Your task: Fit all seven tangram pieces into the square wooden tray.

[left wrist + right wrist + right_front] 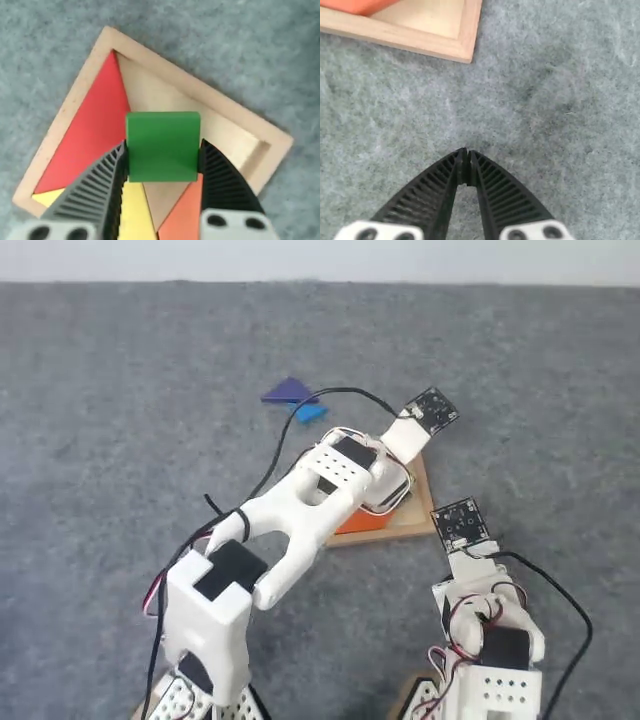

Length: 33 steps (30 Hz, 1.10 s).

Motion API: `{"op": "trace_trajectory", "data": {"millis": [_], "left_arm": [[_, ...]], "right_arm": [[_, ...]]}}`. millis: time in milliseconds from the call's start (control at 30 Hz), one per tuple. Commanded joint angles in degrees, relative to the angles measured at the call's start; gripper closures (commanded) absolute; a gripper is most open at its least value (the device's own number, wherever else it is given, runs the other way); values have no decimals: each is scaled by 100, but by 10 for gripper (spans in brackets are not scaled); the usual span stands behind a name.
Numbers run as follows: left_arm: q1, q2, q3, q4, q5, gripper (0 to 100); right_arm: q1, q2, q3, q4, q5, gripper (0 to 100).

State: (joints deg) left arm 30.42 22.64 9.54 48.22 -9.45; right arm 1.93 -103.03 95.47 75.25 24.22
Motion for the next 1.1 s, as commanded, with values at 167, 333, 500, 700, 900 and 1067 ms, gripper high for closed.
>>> {"op": "trace_trajectory", "data": {"millis": [167,333,500,700,900,1067], "left_arm": [[35,-79,-31,-114,-26,886],[35,-79,-31,-105,-9,804],[35,-70,-31,-105,-9,800],[35,-79,-22,-105,-9,798],[26,-79,-22,-123,-9,795],[9,-62,-22,-114,0,742]], "right_arm": [[-22,-84,97,13,44,991],[-22,-84,97,13,44,991],[-22,-84,97,13,44,991],[-22,-84,97,13,44,991],[-22,-84,97,13,44,991],[-22,-84,97,13,44,991]]}}
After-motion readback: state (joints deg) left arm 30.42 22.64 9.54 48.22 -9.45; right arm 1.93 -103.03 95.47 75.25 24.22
